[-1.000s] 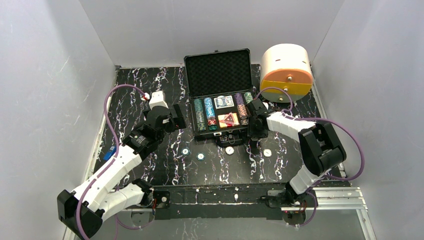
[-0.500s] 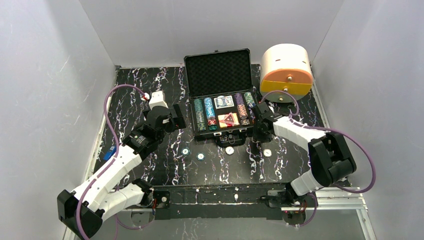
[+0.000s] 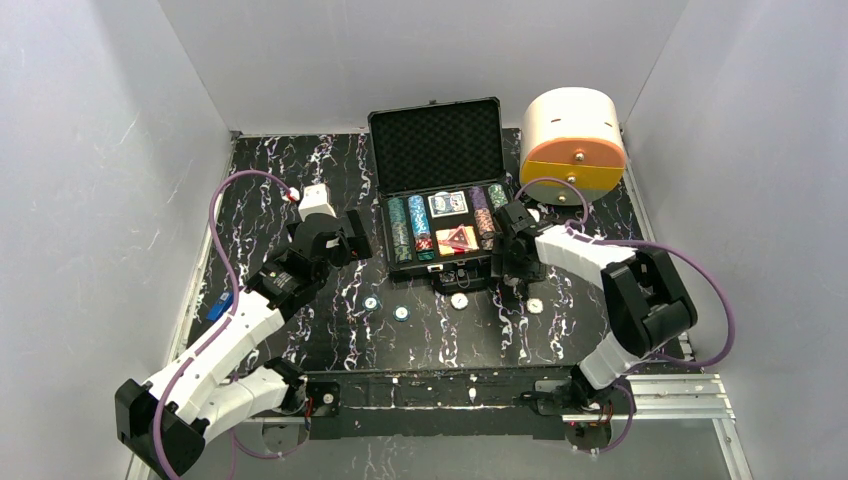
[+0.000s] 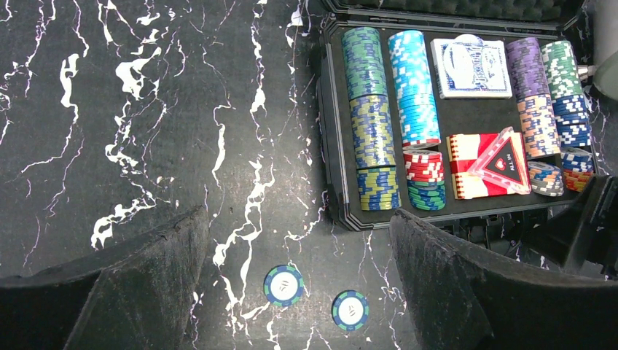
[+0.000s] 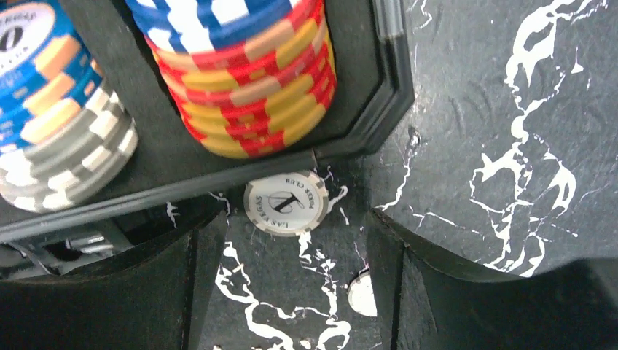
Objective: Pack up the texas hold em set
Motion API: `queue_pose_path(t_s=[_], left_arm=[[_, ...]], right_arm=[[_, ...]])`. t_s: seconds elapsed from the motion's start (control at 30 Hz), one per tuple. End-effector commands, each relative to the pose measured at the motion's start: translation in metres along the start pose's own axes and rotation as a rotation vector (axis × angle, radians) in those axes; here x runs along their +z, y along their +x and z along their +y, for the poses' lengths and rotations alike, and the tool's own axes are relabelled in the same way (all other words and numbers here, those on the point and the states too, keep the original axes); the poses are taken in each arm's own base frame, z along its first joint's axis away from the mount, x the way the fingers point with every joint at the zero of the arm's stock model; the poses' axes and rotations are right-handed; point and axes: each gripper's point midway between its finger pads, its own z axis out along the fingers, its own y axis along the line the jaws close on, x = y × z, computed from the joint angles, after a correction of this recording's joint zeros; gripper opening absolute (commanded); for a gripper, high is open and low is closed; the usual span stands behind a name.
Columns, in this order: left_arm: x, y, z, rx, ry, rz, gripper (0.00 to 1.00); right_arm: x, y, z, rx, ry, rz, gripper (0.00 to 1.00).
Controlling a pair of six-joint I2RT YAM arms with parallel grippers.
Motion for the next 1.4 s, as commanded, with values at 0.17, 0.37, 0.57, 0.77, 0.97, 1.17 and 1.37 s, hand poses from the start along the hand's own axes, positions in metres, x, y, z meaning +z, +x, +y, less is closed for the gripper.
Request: queue_pose_path(t_s=[0.17, 0.37, 0.57, 0.77, 0.97, 1.17, 1.37], left_arm=[[-0.003, -0.003, 0.006, -0.014, -0.014, -0.022, 0.92], [-0.003, -0.003, 0.006, -0.014, -0.015, -0.025, 0.92], [-0.003, -0.001, 0.008, -0.008, -0.021, -0.023, 0.92], [-0.002, 0.002, 0.010, -0.015, -0.026, -0.017, 0.92], [-0.001, 0.005, 0.009, -0.018, -0.024, -0.011, 0.92], [-0.001, 0.006, 0.010, -0.021, -0.023, -0.010, 0.92], [-0.003, 0.006, 0.011, -0.020, -0.025, -0.016, 0.92]], right_arm=[[0.009, -0.021, 0.006, -0.012, 0.010, -0.031, 0.67], [0.014, -0.011, 0.002, -0.016, 0.025, 0.014, 0.48], [0.001, -0.008, -0.004, -0.018, 0.033, 0.025, 0.41], [-0.020, -0.010, 0.001, -0.013, -0.015, 0.016, 0.41], [-0.038, -0.011, 0.015, 0.007, -0.099, 0.009, 0.41], [-0.052, -0.010, 0.045, -0.009, -0.172, -0.002, 0.42], [-0.057, 0.004, 0.087, -0.069, -0.207, 0.004, 0.43]])
